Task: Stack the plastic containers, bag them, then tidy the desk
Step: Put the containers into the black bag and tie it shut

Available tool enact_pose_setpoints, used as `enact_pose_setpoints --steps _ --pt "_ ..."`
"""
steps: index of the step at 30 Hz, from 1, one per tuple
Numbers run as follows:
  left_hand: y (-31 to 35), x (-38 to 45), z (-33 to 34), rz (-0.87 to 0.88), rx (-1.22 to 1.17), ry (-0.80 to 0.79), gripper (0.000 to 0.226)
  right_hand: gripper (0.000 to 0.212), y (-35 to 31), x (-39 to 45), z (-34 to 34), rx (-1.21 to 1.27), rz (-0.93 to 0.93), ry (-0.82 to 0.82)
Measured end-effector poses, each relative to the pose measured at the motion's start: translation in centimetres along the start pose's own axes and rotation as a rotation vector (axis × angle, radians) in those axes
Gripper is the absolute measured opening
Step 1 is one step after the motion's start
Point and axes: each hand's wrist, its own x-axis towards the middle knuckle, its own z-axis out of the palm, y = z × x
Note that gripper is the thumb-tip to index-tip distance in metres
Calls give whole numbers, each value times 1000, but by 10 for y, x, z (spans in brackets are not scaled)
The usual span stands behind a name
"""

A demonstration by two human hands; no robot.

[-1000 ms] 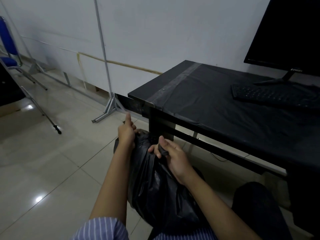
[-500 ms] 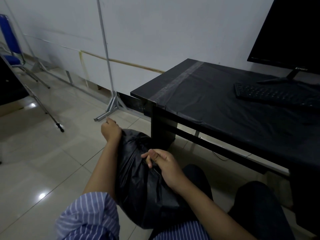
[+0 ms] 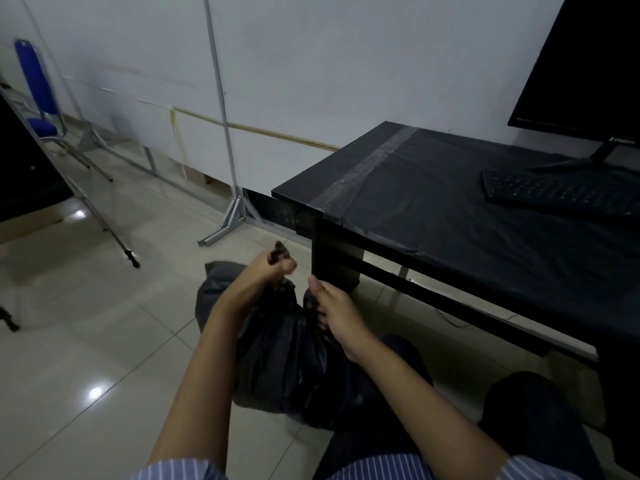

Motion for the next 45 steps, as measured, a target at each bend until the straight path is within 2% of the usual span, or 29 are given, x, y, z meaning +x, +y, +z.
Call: enact_pose_setpoints --steps 2,3,5,7,11,14,17,20,25,27,28,30,32,34,37,40,43,45 --pt "-3 -5 12 -24 67 -131 51 41 5 5 -3 122 -2 35" --pt "-7 -7 19 -53 69 -185 54 47 6 7 -3 165 4 34" --pt "-15 -12 32 -103 102 -208 62 47 3 5 -3 212 22 46" --pt "-21 -13 42 -85 187 -218 62 39 2 5 -7 165 12 47" --pt "-29 -10 49 -85 259 -232 59 32 -11 7 -22 -106 -79 59" --pt "-32 -10 57 -122 271 -197 36 40 -25 6 -31 -374 -92 91" --pt "-34 -7 62 -175 122 -155 10 42 -26 6 -35 -292 -90 93" --pt "-37 -4 60 -159 127 -13 9 41 -18 4 -39 -363 -95 137" --pt "-41 -1 52 -131 222 472 18 61 -21 -17 -52 -932 5 185" --pt "-39 0 48 -128 246 608 24 77 -25 -23 -55 -1155 -103 351" --pt "-37 1 45 -130 252 673 25 81 -24 -25 -54 -1191 -144 452" --pt "-31 0 40 -138 251 783 27 86 -21 -28 -49 -1109 -156 541" --pt "-24 -3 38 -150 234 846 28 91 -15 -30 -40 -890 -119 406" --pt "-22 -3 35 -151 197 817 34 102 -8 -30 -30 -739 -73 214" --pt "-20 -4 37 -159 73 749 50 125 2 -22 -20 -1046 -100 145" --pt "-19 -8 41 -195 40 713 54 140 -1 -17 -19 -1071 -145 131" --pt "-15 -11 48 -206 25 644 52 138 -3 -14 -20 -1069 -103 64" --pt "-12 -13 51 -228 -2 601 52 132 0 -11 -18 -1095 -181 66"
